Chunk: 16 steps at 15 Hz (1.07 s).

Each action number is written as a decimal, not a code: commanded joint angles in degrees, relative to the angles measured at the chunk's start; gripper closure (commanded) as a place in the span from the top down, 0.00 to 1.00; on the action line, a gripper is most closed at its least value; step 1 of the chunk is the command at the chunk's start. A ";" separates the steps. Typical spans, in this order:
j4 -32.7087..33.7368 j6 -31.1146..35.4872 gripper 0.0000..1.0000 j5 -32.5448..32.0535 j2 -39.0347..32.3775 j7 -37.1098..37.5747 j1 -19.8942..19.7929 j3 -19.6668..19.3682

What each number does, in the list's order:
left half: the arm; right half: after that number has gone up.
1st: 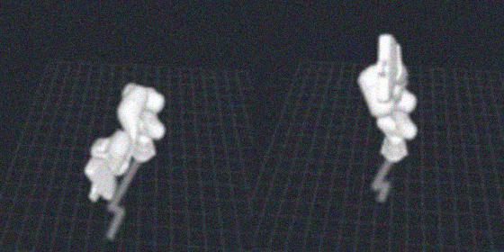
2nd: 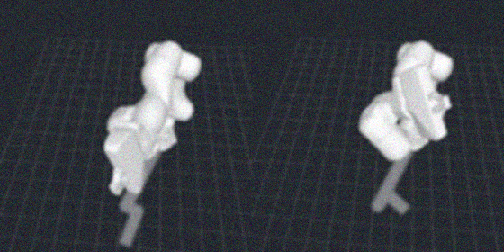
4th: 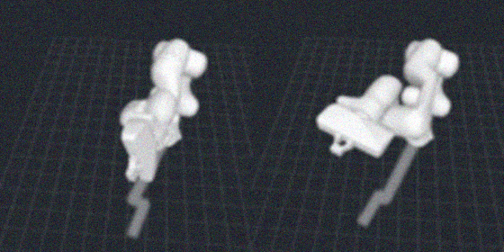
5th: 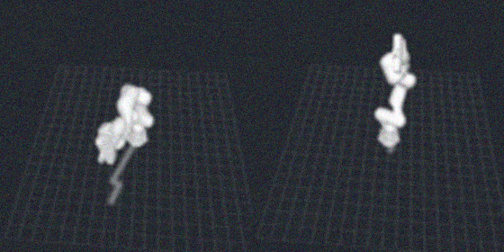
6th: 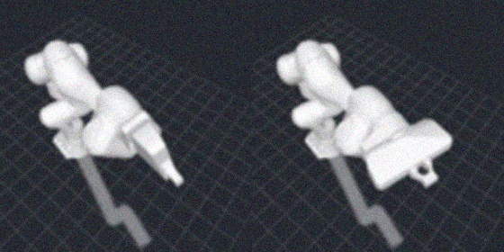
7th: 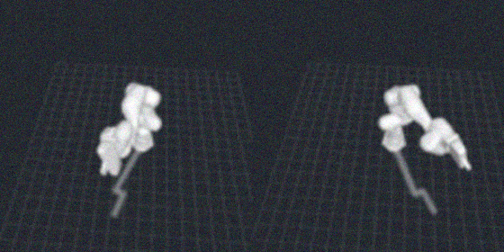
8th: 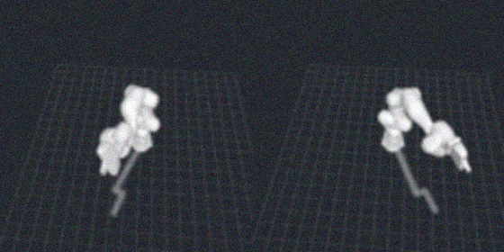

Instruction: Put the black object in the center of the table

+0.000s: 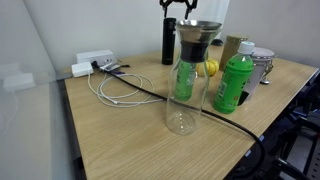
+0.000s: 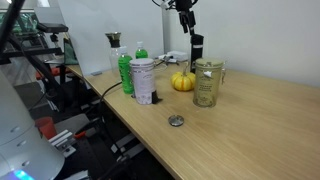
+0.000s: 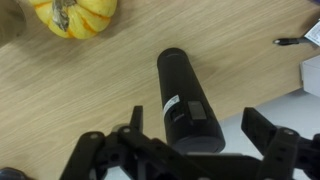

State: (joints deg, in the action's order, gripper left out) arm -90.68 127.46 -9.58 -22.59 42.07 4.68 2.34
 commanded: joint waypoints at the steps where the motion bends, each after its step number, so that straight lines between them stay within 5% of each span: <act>1: 9.54 -4.08 1.00 1.43 -6.10 -2.98 1.39 -2.02; 16: 28.23 -15.31 1.00 7.96 -19.48 -5.37 0.77 -4.05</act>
State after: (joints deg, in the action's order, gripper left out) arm -66.45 116.16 -3.84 -39.79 38.17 5.53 -1.18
